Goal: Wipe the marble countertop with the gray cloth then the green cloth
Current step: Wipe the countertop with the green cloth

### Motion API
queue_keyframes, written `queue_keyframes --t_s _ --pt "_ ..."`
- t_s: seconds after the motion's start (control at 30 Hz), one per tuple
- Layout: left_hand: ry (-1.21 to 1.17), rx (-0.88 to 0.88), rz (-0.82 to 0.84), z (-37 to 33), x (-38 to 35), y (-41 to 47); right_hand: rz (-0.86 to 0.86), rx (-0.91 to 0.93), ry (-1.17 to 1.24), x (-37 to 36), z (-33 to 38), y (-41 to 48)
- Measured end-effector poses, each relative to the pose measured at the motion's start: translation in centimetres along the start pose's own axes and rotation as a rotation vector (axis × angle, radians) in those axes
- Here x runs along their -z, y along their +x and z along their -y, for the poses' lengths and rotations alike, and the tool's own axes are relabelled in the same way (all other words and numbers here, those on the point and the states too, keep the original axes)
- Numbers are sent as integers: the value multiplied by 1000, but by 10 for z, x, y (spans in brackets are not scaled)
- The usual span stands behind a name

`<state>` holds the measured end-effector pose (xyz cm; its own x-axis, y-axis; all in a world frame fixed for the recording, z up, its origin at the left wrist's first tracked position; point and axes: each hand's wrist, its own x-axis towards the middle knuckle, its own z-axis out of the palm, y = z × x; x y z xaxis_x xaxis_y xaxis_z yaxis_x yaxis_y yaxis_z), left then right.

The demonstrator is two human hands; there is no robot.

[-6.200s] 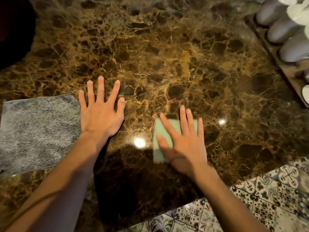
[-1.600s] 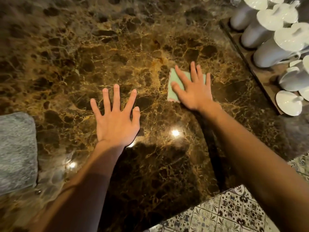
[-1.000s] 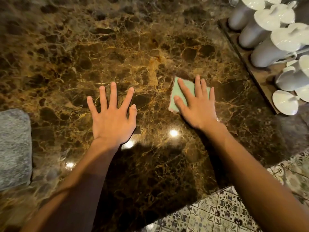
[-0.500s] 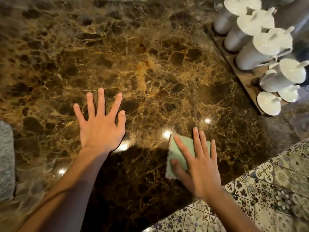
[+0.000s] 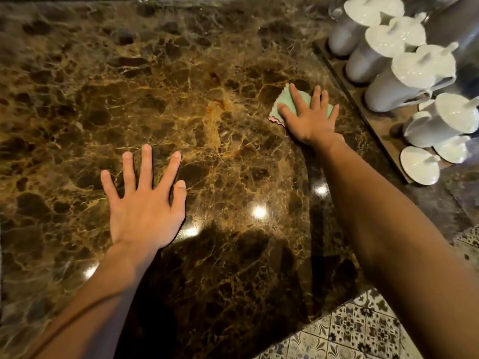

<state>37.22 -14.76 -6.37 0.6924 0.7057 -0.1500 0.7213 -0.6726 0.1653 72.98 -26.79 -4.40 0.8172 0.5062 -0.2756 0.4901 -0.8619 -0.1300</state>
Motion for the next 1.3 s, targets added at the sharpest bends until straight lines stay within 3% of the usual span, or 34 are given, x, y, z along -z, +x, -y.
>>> queue_keyframes --t_s 0.17,0.37,0.53,0.67,1.0,1.3 --pt "-4 3 9 -1 1 -1 -44 77 -25 -23 -13 -66" --pt "-5 13 19 -1 3 -1 -1 176 -45 -64 -42 -240" --pt "3 18 26 -2 3 -1 84 139 -12 -86 -56 -337" --pt "6 18 26 -2 3 -1 13 125 -44 -83 -63 -315" --pt "16 6 -6 0 0 -1 -1 4 -50 -13 -110 -107" --pt "6 -4 -4 3 -1 -2 -31 56 -24 -13 -136 -102"
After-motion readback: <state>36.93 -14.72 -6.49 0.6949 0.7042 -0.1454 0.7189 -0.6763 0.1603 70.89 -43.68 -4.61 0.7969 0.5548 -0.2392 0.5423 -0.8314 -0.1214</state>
